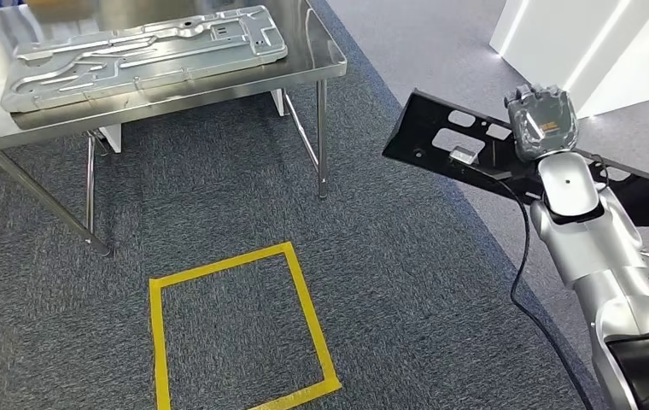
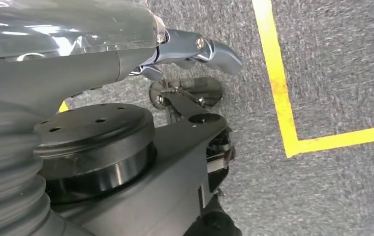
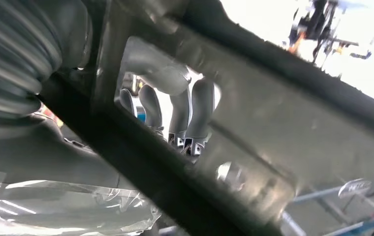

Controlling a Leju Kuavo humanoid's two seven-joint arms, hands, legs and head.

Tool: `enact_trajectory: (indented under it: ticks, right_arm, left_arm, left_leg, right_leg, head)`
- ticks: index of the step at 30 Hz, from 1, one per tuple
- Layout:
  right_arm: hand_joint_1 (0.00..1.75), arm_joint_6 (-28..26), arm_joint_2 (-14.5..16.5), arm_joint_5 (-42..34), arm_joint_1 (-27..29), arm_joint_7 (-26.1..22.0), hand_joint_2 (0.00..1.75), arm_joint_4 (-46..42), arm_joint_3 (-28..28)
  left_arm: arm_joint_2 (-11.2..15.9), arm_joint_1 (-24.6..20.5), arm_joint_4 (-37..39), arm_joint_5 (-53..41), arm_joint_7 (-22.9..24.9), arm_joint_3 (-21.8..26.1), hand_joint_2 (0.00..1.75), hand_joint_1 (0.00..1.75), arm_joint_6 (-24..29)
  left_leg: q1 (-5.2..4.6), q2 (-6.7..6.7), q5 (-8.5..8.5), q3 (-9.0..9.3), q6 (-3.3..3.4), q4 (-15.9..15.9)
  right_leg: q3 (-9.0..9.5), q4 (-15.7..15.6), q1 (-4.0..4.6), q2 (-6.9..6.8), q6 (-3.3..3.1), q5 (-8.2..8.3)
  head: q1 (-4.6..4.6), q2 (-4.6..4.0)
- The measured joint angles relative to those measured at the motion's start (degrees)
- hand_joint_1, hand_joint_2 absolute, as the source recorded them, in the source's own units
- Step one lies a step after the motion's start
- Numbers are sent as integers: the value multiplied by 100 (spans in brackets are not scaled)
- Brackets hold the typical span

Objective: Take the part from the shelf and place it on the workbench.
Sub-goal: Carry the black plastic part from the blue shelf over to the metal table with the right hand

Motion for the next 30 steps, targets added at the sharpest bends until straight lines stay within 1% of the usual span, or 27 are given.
enact_trajectory:
  ticks: [2, 4, 6, 9, 11, 14, 18, 22, 30]
  right_arm:
    - [175, -39, 49, -27, 79, -11, 175, 20, 0]
    - [175, -78, 117, -45, 105, -38, 175, 29, 2]
    - [175, -99, 182, -51, 95, -69, 175, 44, 7]
    - [175, -130, 231, -72, 77, -101, 175, 74, 14]
    - [175, -173, 246, -87, 62, -120, 175, 96, 16]
    - [175, -276, 261, -185, 45, -197, 175, 138, 20]
    - [175, -426, 304, -491, 39, -389, 175, 203, 45]
    - [175, -415, 328, -828, 56, -536, 175, 225, 94]
    - [175, -415, 337, -1171, 72, -649, 175, 233, 168]
  left_arm:
    - [-5, 3, 0, 3, -10, 16, 175, 0, 106]
    - [-34, -15, 0, 55, -2, 43, 175, 0, 217]
    - [-79, -49, 0, 121, 10, 92, 175, 0, 262]
    - [-125, -74, 0, 127, 5, 137, 175, 0, 284]
    - [-140, -71, 0, 145, -20, 154, 175, 0, 266]
    - [-154, -71, 0, 209, -30, 196, 175, 0, 238]
    - [-187, -78, 0, 177, 108, 255, 175, 0, 362]
    - [-209, -78, 1, 114, 116, 258, 175, 0, 356]
    - [-239, -76, 4, 108, 225, 266, 175, 0, 400]
  left_leg:
    - [-2, 5, 7, 15, 49, -29]
    - [3, 16, 22, 36, 47, -62]
    - [10, 23, 37, 52, 21, -90]
    - [20, 21, 56, 57, -46, -114]
    - [22, 19, 59, 56, -90, -118]
    - [21, 20, 56, 52, -124, -116]
    - [18, 20, 53, 43, -130, -99]
    - [13, 20, 52, 30, -129, -81]
    - [12, 20, 46, 16, -123, -59]
  right_leg:
    - [-4, 1, 3, 16, -29, 1]
    - [-9, 3, 18, 34, -64, -4]
    - [-11, 7, 29, 38, -90, -11]
    - [-12, 12, 44, 27, -112, -17]
    - [-12, 15, 58, 23, -114, -17]
    - [-11, 18, 64, 22, -113, -17]
    - [-8, 15, 59, 21, -109, -13]
    - [-8, 8, 55, 18, -98, -6]
    - [-8, 6, 53, 18, -87, 2]
  head:
    - [-1, 0]
    - [-1, 0]
    - [-1, 0]
    - [-1, 0]
    - [-1, 0]
    - [-1, 0]
    - [-1, 0]
    - [-1, 0]
    - [-1, 0]
